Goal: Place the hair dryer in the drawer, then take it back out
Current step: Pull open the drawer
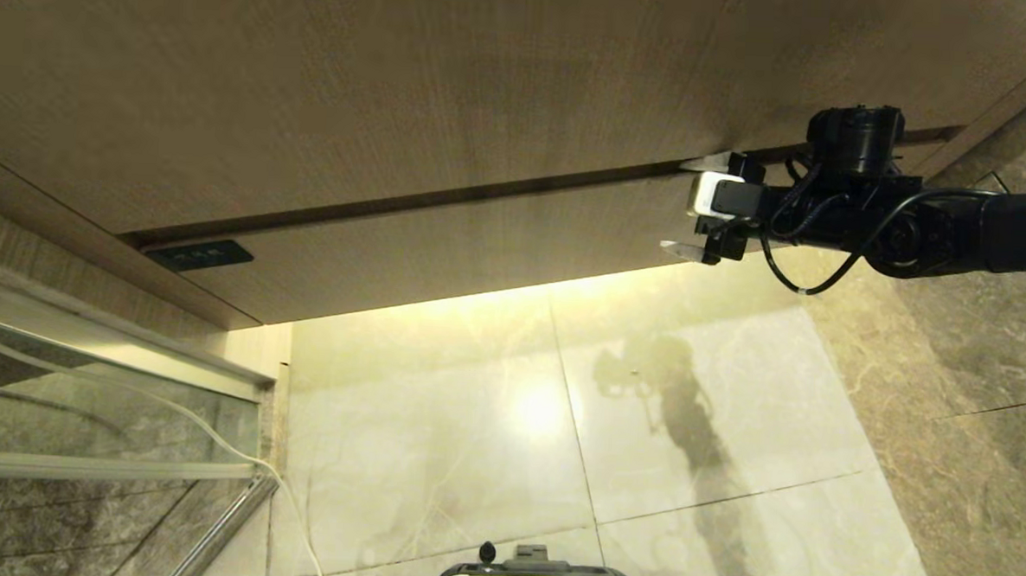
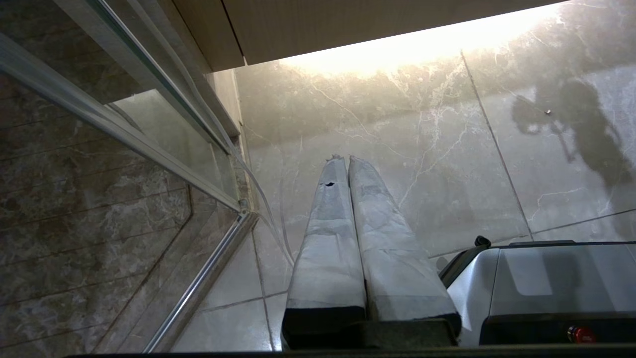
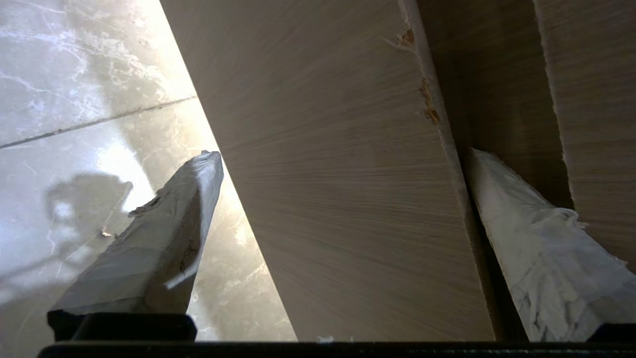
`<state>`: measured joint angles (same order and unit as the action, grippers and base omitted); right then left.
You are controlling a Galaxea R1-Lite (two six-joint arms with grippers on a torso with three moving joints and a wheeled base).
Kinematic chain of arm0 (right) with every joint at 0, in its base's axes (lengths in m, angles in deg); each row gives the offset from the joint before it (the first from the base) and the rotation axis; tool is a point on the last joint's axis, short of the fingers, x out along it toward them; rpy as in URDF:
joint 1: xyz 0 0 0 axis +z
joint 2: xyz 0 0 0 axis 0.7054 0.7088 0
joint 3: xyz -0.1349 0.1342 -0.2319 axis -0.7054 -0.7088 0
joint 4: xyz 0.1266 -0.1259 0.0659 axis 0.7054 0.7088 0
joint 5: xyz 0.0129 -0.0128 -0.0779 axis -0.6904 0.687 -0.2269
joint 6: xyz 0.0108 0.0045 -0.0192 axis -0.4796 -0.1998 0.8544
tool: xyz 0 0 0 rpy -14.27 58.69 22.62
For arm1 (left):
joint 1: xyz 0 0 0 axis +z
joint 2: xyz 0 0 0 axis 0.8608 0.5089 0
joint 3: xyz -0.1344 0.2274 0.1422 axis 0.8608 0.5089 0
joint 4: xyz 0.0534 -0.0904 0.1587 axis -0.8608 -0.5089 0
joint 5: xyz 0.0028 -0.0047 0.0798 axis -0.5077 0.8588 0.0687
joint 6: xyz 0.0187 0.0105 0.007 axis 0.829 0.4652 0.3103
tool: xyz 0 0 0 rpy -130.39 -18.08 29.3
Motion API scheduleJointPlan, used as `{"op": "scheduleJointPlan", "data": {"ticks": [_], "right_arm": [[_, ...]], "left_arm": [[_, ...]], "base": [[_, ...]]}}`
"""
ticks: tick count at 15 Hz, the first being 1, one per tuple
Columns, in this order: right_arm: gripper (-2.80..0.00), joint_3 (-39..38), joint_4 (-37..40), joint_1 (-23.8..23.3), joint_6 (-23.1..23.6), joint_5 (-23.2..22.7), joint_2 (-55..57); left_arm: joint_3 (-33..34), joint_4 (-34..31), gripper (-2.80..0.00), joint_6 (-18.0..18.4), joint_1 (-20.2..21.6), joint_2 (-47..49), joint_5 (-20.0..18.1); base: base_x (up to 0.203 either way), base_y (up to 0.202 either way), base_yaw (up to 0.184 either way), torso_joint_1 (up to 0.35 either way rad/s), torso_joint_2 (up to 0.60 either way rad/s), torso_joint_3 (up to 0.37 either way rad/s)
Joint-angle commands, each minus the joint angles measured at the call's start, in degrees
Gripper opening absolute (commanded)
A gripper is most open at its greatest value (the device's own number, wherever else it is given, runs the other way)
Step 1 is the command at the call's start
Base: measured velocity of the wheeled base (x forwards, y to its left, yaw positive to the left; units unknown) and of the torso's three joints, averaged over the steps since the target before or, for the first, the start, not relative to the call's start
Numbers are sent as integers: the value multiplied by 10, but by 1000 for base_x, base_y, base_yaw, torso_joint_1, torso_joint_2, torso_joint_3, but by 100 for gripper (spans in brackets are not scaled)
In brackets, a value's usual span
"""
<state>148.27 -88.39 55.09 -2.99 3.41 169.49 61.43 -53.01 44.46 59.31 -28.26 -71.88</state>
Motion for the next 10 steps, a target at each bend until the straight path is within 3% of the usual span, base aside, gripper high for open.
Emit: {"op": "scheduleJointPlan", "data": {"ticks": [1,6,10], "right_arm": [[0,15,-3,0,5,-1,22],[0,16,50,-3,-32,32,33],[0,15,98,-5,-92,85,25]], "left_arm": [[1,0,-280,0,0,0,0],[1,0,-280,0,0,0,0],[1,0,-280,0,0,0,0]], "base": [[0,0,0,0,0,0],[0,0,0,0,0,0],[0,0,0,0,0,0]]}}
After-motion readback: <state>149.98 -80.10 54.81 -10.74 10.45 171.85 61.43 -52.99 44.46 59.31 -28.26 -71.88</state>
